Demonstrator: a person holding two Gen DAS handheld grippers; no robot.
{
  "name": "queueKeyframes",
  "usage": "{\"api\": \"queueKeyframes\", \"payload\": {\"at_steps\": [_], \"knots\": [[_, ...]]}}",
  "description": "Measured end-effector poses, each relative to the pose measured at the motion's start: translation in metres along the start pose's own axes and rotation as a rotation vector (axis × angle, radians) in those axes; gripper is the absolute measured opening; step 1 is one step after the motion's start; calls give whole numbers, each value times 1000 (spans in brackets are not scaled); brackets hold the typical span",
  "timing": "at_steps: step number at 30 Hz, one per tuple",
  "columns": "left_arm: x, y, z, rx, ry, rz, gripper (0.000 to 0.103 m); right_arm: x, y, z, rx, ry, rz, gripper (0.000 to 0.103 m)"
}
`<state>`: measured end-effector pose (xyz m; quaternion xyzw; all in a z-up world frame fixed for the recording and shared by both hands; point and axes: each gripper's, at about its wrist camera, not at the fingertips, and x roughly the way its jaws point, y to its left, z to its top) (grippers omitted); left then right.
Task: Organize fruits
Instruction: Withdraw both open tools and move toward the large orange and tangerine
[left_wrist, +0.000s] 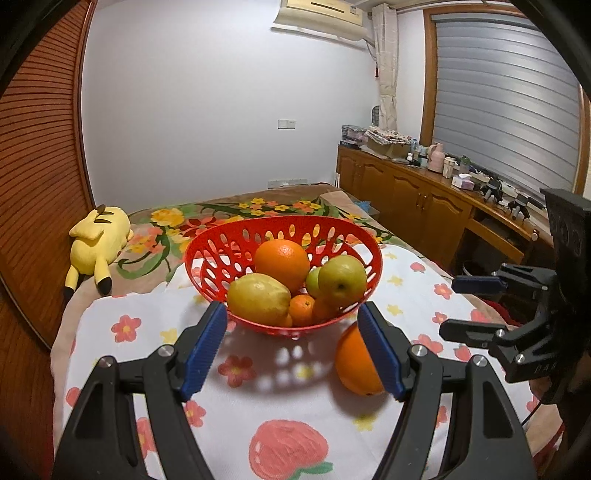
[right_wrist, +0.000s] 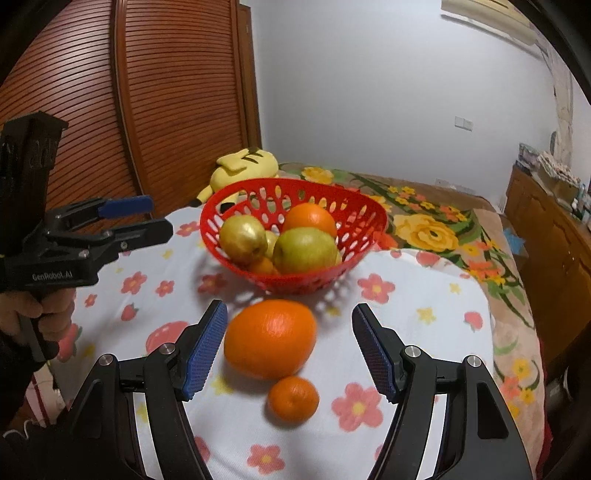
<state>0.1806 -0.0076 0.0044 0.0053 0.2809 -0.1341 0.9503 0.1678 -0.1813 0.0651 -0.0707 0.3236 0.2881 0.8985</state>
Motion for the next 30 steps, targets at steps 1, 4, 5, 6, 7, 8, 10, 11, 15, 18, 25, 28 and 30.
{"api": "queueKeyframes", "payload": {"at_steps": [1,4,5,6,7,8,10,11,15,18,25,28,30], "knots": [[0,0,-1,1,2,-1,73,0,1,-4,4,1,1,72],[0,-1,-5,1,6,-4,74,0,3,-13,19,5,4,72],[0,-2,-6,-1,8,-5,74,0,3,-17,24,6,6,72],[1,-2,-8,-3,12,-6,74,1,2,-21,32,10,10,72],[2,-2,-10,-5,17,-7,74,2,2,-24,36,13,11,72],[4,-2,-12,-6,21,-8,74,3,2,-26,40,17,10,72],[6,-2,-16,-8,30,-9,74,7,2,-32,46,28,8,72],[8,-2,-18,-10,34,-10,74,9,2,-34,49,33,8,72],[14,-2,-27,-23,54,-20,74,17,1,-43,68,52,7,72],[18,-4,-33,-26,67,-25,74,25,1,-47,71,69,2,72],[22,-8,-38,-28,78,-35,74,41,-4,-57,87,111,-3,72],[23,-9,-40,-31,81,-39,74,47,-4,-62,85,128,-9,72],[24,-9,-41,-33,84,-42,74,49,-5,-65,85,137,-8,69]]}}
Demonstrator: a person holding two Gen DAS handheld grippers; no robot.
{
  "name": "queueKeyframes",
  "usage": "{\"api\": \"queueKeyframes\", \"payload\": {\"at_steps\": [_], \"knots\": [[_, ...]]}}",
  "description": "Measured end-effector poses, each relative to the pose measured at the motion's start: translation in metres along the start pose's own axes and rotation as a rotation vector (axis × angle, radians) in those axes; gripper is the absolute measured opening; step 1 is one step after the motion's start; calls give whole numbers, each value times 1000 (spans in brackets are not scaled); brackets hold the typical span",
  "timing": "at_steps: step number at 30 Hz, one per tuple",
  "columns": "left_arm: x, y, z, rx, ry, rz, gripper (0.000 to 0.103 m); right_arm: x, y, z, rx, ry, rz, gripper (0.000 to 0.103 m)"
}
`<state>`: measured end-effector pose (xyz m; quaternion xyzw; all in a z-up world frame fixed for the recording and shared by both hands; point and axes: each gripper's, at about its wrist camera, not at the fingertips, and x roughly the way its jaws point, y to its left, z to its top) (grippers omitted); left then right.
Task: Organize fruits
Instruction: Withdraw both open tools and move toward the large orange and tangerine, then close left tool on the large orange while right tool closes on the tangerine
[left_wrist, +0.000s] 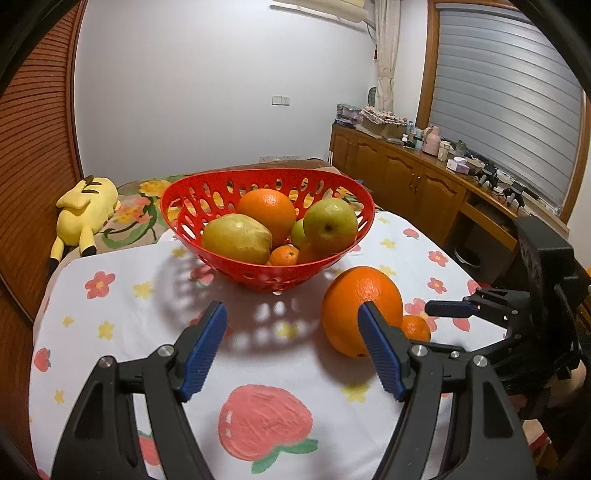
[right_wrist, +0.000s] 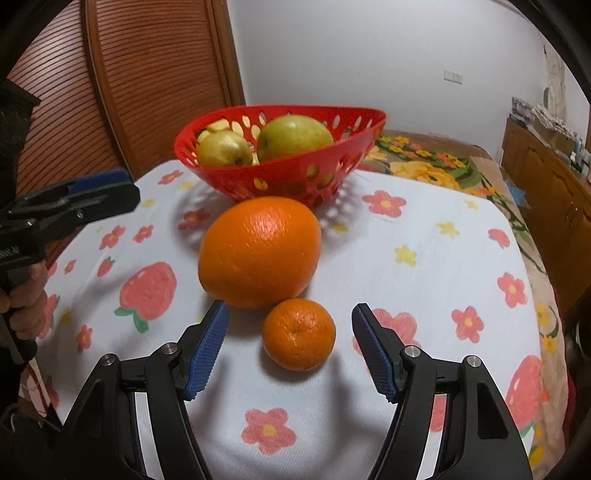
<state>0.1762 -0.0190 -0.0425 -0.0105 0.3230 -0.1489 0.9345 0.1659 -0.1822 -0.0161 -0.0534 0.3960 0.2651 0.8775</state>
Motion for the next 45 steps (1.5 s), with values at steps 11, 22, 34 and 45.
{"api": "queueKeyframes", "payload": {"at_steps": [11,22,34,45], "knots": [[12,-6,-4,-2,25,-19,74,10,-4,-6,8,32,-4,61],[24,-17,-5,-1,57,-45,74,15,-6,-11,19,52,13,47],[45,-41,7,29,96,-89,74,-16,-22,-30,82,-4,5,47],[66,-56,11,70,147,-85,74,-27,-34,-48,115,-14,-13,47]]}}
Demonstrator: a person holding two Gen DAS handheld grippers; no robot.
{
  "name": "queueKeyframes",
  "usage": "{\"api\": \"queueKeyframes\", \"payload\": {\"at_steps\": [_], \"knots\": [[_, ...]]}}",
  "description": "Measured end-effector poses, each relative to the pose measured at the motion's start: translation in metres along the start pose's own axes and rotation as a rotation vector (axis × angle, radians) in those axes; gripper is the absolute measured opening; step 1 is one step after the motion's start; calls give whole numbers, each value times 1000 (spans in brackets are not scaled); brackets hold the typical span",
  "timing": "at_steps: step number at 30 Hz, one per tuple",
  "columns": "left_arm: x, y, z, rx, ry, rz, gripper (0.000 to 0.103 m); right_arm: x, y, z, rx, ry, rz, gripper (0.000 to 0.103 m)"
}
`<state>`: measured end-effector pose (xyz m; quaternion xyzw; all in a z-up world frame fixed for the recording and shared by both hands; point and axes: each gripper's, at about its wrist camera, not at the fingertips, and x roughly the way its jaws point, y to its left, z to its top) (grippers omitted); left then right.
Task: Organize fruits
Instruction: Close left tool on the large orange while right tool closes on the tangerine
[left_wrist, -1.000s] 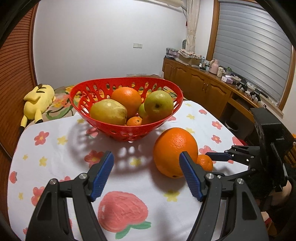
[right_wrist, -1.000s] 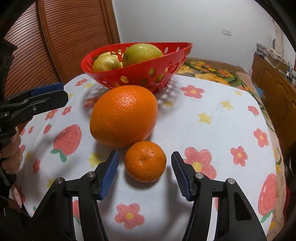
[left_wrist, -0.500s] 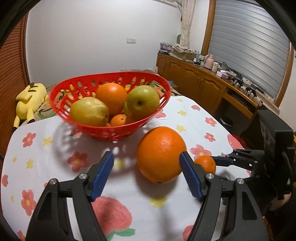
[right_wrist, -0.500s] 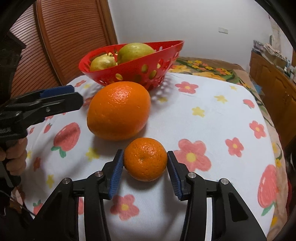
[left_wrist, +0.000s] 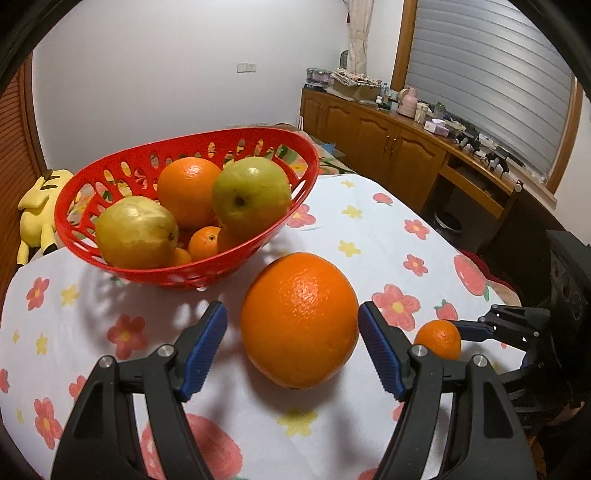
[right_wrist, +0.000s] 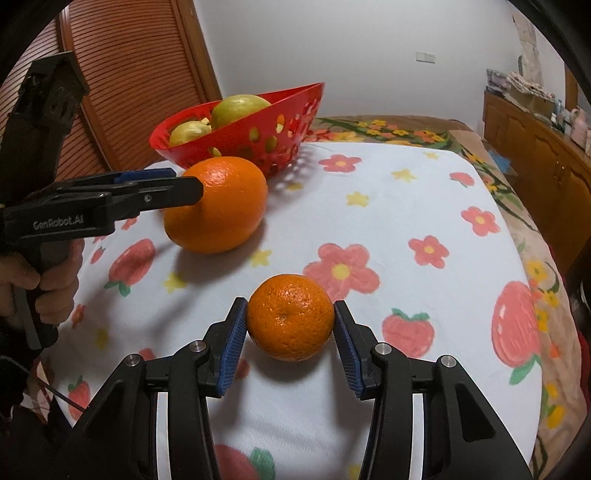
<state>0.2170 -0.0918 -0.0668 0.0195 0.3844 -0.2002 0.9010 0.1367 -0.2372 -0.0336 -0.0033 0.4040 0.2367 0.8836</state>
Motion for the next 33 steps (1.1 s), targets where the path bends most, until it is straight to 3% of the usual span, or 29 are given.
{"api": "queueKeyframes", "payload": {"at_steps": [13,23,33], "knots": [[19,-7,6,29,47,-5,81,-1,-2,-4,5,-16,1,47],[37,-15,5,34,94,-40,82,-2,-4,-5,12,-17,10,47],[36,-10,-2,27,91,-72,81,-2,-4,-5,11,-17,10,47]]}}
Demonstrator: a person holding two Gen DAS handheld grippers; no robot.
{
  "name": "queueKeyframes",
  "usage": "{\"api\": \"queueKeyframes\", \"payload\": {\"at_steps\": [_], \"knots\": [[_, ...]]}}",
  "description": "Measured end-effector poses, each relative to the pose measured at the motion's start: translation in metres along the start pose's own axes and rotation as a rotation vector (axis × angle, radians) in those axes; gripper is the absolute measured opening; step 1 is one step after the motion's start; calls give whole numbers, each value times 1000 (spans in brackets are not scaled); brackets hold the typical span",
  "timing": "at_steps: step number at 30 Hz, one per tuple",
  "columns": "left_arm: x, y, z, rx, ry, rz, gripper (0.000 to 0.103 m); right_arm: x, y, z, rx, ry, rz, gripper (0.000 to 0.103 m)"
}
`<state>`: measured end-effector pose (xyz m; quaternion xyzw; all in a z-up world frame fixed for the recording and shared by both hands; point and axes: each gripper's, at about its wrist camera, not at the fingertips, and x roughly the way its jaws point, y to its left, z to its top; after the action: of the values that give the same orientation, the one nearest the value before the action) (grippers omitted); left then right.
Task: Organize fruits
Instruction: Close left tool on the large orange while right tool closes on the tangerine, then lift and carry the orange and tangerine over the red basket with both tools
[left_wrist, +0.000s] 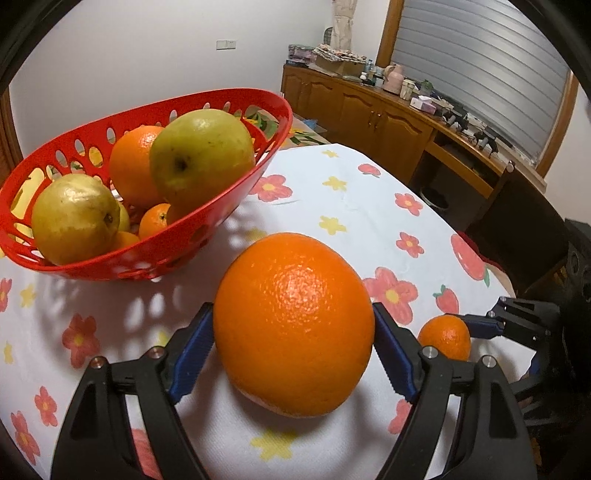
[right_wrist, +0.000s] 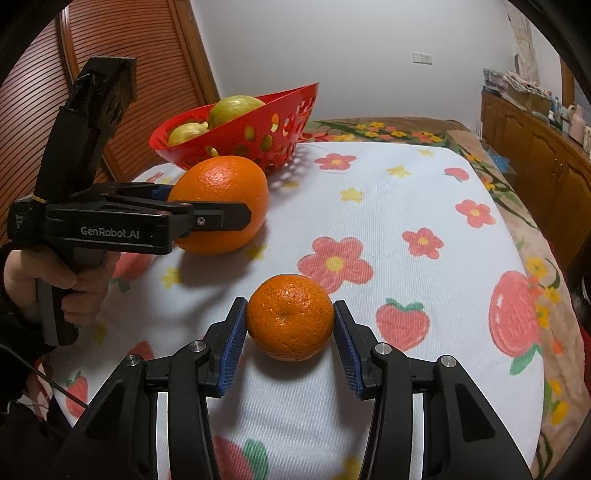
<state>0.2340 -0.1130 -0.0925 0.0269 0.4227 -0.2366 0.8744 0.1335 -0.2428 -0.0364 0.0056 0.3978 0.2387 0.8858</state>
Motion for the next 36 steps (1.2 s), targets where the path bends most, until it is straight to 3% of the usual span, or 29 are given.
{"api": "queueKeyframes", "payload": {"at_steps": [14,26,36], "knots": [[-24,9,-21,-21,-40,44,79,2,-1,-1,7,4,18,47],[-81,9,-21,-23,-162,42,79,0,2,2,-3,-6,1,47],[-113,14,-6,-31,-251,72,79,-32,19,40,-68,-96,8,47]]}}
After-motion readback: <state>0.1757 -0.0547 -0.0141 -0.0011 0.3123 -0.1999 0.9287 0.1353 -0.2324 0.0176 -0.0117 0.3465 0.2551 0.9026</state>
